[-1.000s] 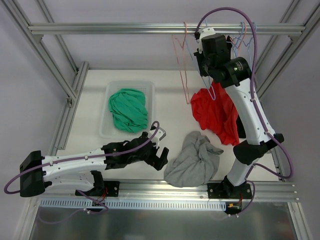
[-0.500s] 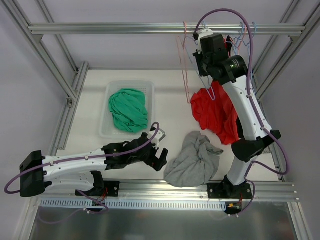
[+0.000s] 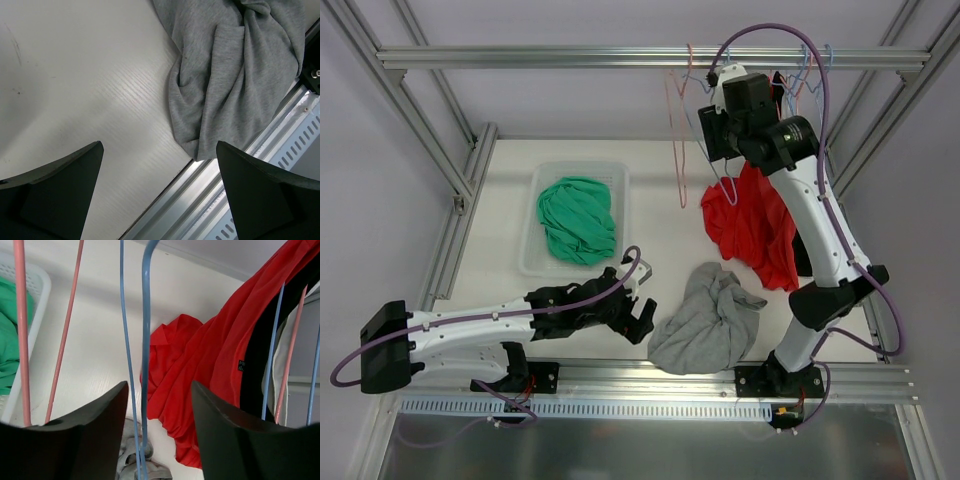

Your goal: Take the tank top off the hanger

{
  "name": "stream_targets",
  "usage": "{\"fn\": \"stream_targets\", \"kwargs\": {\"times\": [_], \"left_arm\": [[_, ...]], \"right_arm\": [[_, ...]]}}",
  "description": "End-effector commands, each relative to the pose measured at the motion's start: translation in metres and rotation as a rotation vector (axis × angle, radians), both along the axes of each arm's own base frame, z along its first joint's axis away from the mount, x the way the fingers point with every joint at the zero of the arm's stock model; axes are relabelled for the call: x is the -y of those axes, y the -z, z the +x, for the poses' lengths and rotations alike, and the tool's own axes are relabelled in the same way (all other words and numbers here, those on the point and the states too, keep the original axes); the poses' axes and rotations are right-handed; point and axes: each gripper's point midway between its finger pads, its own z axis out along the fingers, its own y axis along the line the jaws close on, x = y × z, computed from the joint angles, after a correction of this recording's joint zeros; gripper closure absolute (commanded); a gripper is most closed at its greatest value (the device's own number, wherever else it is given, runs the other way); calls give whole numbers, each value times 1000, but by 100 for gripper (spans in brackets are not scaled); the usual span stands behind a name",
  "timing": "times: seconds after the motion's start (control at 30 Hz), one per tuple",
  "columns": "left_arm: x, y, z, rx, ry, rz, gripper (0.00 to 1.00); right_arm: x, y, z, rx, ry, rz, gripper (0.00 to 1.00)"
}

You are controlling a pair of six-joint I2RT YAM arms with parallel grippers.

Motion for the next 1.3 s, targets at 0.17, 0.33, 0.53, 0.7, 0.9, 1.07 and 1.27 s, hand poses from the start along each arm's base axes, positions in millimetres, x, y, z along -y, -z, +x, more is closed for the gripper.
{"fn": "stream_targets", "kwargs": {"times": [0.17, 0.33, 0.53, 0.7, 0.9, 1.07, 1.27], "left_arm": [[45, -17, -3, -16, 63, -46, 1], [87, -20, -8, 10, 108, -16, 1], [175, -22, -15, 4, 180, -16, 1], [219, 38, -7, 73, 155, 137, 1], [191, 101, 16, 135, -37, 401, 1], [168, 115, 13, 117, -61, 451, 62], [132, 66, 27, 216, -139, 448, 100]], "right_arm": [[29, -58, -57, 123, -1, 94, 29], [58, -61, -100, 150, 20, 103, 9], [101, -55, -176, 224, 47, 183, 0], [108, -49, -222, 264, -30, 267, 1], [100, -54, -258, 290, -166, 344, 1], [100, -54, -271, 314, -199, 377, 1], [100, -48, -272, 323, -200, 382, 0]]}}
